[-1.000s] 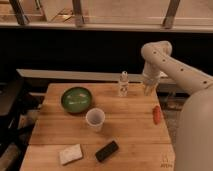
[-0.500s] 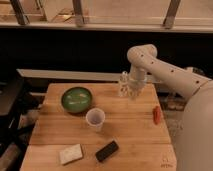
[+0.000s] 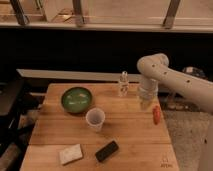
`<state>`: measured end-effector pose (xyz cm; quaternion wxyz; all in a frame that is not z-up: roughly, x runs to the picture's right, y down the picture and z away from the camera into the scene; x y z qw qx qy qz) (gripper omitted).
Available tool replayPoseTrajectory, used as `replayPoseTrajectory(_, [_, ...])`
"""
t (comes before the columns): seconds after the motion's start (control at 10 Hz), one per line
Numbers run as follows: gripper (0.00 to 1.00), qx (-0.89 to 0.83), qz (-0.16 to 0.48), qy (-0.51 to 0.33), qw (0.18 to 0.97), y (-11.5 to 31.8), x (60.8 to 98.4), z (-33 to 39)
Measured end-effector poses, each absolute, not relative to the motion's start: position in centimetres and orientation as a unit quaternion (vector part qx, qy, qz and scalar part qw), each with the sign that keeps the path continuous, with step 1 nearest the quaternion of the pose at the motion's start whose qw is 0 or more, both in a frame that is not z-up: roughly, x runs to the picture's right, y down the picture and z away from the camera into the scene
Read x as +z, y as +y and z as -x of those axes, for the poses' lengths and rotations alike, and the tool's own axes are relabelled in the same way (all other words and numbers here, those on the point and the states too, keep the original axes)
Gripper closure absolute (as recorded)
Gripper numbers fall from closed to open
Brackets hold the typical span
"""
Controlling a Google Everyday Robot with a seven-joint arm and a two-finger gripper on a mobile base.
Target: Move the arm in a circular motion
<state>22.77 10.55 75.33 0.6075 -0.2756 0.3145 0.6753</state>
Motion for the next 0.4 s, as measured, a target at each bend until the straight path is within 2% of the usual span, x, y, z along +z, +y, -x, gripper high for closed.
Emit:
replayPoseTrajectory(0.1, [1.0, 0.694, 0.254, 0.328, 0.589, 10.2, 75.6, -25.4])
replayPoseTrajectory(0.4, [1.0, 0.751, 0.197, 0.329, 0.537, 5.6, 77.1, -30.2])
